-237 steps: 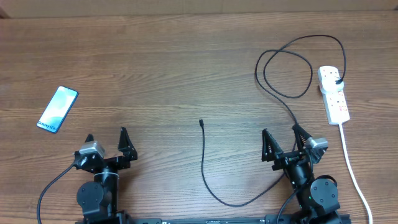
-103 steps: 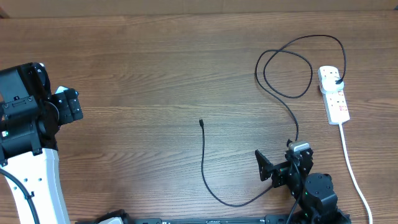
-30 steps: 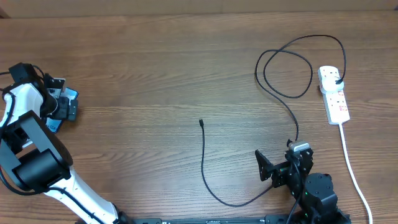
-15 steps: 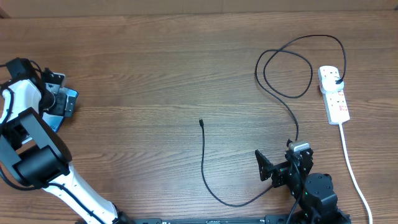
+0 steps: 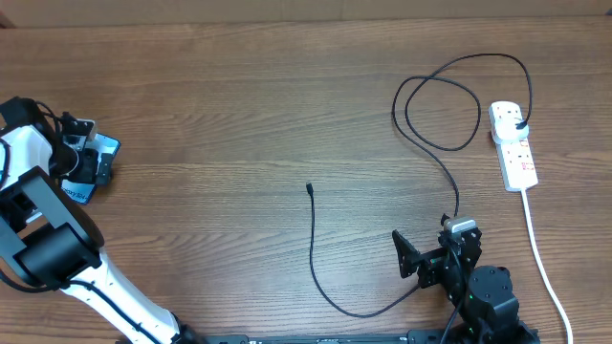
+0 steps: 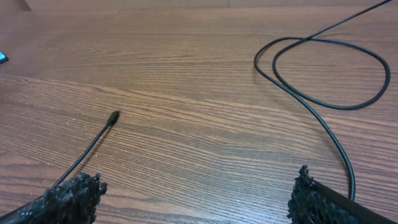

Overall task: Plug charger to phone and switch on socket
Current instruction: 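Close the left gripper on the phone's short edge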

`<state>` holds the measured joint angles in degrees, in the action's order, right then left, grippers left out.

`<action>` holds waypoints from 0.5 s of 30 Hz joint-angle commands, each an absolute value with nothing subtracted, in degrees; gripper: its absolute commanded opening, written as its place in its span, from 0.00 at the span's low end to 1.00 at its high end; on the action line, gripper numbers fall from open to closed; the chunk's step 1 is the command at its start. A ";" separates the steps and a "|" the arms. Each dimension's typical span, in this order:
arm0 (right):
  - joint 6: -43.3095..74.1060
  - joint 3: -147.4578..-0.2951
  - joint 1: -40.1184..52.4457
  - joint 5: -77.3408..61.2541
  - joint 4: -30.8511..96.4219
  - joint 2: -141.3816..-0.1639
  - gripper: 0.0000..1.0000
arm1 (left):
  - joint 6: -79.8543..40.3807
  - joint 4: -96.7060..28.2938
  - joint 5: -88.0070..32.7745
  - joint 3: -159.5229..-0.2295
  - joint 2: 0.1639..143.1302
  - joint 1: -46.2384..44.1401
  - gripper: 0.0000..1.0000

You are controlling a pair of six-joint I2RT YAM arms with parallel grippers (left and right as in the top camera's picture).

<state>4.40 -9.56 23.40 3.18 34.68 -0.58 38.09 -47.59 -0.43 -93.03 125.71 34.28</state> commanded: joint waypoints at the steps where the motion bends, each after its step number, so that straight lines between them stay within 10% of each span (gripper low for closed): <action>1: 4.03 -8.80 23.66 2.87 35.68 -0.27 1.00 | 37.43 -49.19 -0.51 -92.09 131.59 34.46 0.98; 15: 4.03 -8.80 23.66 2.87 35.68 -0.27 1.00 | 29.08 -51.37 -0.80 -92.09 131.87 27.24 0.84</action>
